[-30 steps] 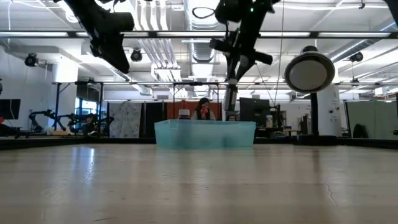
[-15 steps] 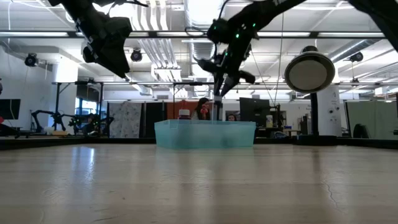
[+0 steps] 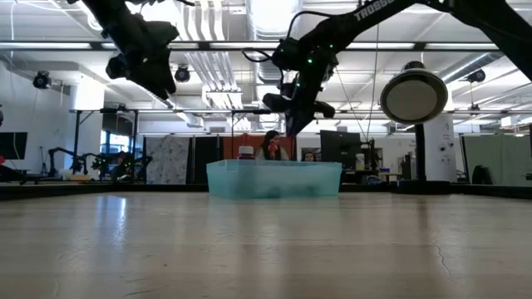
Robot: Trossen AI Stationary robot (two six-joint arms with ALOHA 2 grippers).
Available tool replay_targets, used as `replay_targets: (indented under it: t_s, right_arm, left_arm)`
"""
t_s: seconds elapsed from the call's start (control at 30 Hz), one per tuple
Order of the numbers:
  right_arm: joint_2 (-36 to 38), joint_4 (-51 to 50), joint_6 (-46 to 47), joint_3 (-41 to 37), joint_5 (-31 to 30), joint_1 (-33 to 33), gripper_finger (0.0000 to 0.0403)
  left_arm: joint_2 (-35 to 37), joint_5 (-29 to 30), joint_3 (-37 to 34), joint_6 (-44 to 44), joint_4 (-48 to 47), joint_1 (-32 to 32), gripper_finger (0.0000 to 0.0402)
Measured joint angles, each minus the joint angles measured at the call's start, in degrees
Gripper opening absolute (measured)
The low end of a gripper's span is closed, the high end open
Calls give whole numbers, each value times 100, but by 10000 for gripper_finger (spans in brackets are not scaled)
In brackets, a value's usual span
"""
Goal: Pick & Place food coloring
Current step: Put the black small food coloring into the green bin
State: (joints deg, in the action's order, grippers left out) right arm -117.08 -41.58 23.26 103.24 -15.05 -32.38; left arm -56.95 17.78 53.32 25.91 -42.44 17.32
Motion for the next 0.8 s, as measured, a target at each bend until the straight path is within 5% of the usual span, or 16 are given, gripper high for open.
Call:
replay_targets:
  t_s: [0.53, 0.8]
  right_arm:
    - [132, -1063, -935, 782, 879, 113, 109]
    - [-518, -1445, -74, 514, 1188, 166, 166]
  left_arm:
    - [-28, 37, 0, -78, 479, 35, 140]
    - [-28, 37, 0, -210, 558, 63, 140]
